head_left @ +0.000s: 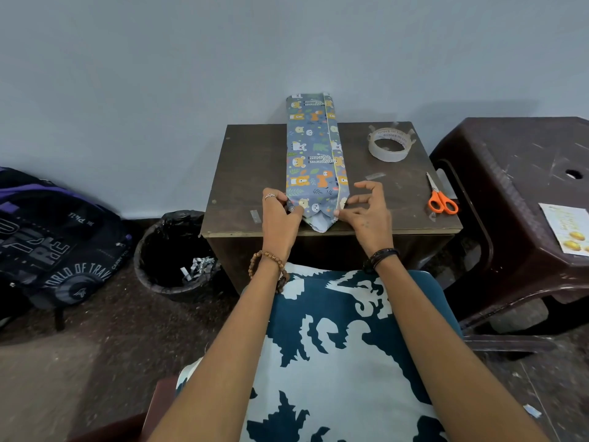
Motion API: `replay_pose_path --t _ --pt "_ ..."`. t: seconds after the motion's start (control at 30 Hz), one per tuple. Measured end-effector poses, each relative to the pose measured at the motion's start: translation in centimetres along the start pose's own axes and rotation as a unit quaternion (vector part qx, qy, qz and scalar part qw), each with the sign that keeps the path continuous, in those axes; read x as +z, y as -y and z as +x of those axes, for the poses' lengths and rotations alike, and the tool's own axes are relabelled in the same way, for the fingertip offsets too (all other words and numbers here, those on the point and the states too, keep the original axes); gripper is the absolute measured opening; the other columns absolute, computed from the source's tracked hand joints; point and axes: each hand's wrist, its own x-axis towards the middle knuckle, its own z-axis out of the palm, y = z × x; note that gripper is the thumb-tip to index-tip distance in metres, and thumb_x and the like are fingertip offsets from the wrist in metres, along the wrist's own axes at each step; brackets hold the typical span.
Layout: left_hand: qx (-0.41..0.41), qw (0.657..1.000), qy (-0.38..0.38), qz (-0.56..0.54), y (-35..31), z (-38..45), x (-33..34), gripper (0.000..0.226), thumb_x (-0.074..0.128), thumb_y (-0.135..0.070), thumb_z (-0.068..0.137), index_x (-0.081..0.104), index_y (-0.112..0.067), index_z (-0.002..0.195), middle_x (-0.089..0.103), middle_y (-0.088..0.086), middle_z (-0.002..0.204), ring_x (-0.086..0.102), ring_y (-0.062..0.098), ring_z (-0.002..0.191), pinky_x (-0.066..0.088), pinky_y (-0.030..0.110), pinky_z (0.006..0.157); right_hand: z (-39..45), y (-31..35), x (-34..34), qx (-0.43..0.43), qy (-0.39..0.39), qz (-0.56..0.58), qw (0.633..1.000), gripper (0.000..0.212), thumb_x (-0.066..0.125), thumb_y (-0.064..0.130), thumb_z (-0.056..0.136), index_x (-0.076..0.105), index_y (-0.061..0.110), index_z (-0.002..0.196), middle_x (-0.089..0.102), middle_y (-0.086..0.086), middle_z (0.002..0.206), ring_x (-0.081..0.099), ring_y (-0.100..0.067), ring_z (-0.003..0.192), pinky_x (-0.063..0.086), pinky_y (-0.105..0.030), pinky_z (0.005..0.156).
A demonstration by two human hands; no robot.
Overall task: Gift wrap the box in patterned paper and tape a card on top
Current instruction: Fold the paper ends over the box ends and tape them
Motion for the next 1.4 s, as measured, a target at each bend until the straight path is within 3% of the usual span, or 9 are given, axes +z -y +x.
replay_pose_path --t 0.13,0.23,0.43,0.6,0.8,1.0,1.1,1.23,1.4 --pt "0.007 0.999 0.003 0.035 0.5 0.4 -0.1 0.037 0.063 -0.004 0.082 0.032 -0.024 0.087 0.055 0.016 0.104 0.059 0.027 0.098 0.051 0.046 0.084 0.2 -0.2 0.5 -0.007 -0.021 -0.023 0.999 0.060 0.080 0.006 0.068 0.043 0.019 0.113 0.056 -0.001 0.091 0.060 -0.015 0.069 0.048 -0.013 0.061" --pt "0.031 0.998 0.000 0.053 0.6 0.5 -0.1 0.036 0.063 -0.005 0.084 0.032 -0.020 0.095 0.057 0.013 0.104 0.061 0.023 0.095 0.052 0.047 0.082 0.4 -0.5 0.6 -0.020 -0.042 -0.075 0.996 0.061 0.081 0.008 0.067 0.045 0.014 0.116 0.051 -0.004 0.102 0.061 -0.016 0.073 0.052 -0.025 0.069" --pt "0.143 0.973 0.009 0.180 0.1 0.0 -0.3 0.046 0.056 -0.009 0.090 0.042 -0.019 0.132 0.042 -0.002 0.139 0.055 0.009 0.104 0.049 0.026 0.079 1.1 -0.6 -0.1 -0.122 -0.002 -0.230 0.966 0.052 0.075 0.013 0.076 0.052 0.021 0.122 0.040 0.003 0.123 0.054 -0.008 0.075 0.048 -0.027 0.073" --pt "0.164 0.968 0.021 0.190 0.0 0.3 -0.9 0.039 0.061 -0.007 0.087 0.054 -0.013 0.125 0.040 -0.002 0.144 0.055 0.011 0.105 0.048 0.027 0.088 1.9 -0.9 -0.4 -0.163 0.008 -0.325 0.931 0.036 0.067 0.023 0.083 0.055 0.018 0.116 0.053 -0.001 0.119 0.058 -0.021 0.099 0.046 -0.030 0.070" --pt "0.166 0.964 -0.005 0.209 -0.2 0.5 -0.6 0.036 0.065 -0.011 0.085 0.058 -0.013 0.121 0.046 -0.004 0.139 0.056 0.013 0.111 0.042 0.018 0.087 1.9 -1.0 -0.3 -0.223 -0.030 -0.389 0.894 0.027 0.069 0.025 0.080 0.060 0.010 0.101 0.058 -0.007 0.101 0.060 -0.026 0.087 0.036 -0.024 0.058" --pt "0.256 0.913 -0.004 0.317 -0.5 0.2 -0.7 0.023 0.064 -0.001 0.080 0.058 -0.014 0.098 0.050 0.002 0.123 0.052 0.016 0.106 0.052 0.030 0.056 1.8 -1.2 -0.4 -0.243 -0.045 -0.404 0.881 0.027 0.072 0.024 0.078 0.062 0.010 0.098 0.060 -0.007 0.094 0.062 -0.025 0.081 0.035 -0.022 0.053" --pt "0.304 0.890 0.043 0.336 -0.3 -0.1 -0.8 0.023 0.059 0.012 0.073 0.058 -0.010 0.080 0.053 0.009 0.120 0.053 0.024 0.111 0.050 0.028 0.056 1.6 -1.0 -0.4 -0.232 -0.037 -0.405 0.884 0.027 0.071 0.024 0.079 0.061 0.010 0.101 0.059 -0.007 0.096 0.061 -0.025 0.084 0.036 -0.024 0.054" --pt "0.283 0.881 0.088 0.369 -0.4 -0.5 -1.3 0.026 0.057 0.008 0.073 0.065 -0.008 0.092 0.041 0.008 0.138 0.042 0.019 0.125 0.048 0.027 0.073 1.6 -0.8 -0.4 -0.222 -0.032 -0.409 0.885 0.028 0.068 0.025 0.082 0.060 0.010 0.104 0.058 -0.008 0.099 0.060 -0.026 0.086 0.036 -0.025 0.055" --pt "0.260 0.883 0.107 0.376 -0.5 -0.8 -1.2 0.020 0.057 -0.002 0.077 0.055 -0.009 0.096 0.033 0.003 0.143 0.041 0.016 0.125 0.049 0.025 0.068 1.6 -0.8 -0.4 -0.209 -0.025 -0.409 0.888 0.030 0.066 0.027 0.084 0.059 0.011 0.108 0.056 -0.007 0.105 0.059 -0.025 0.090 0.036 -0.026 0.058"
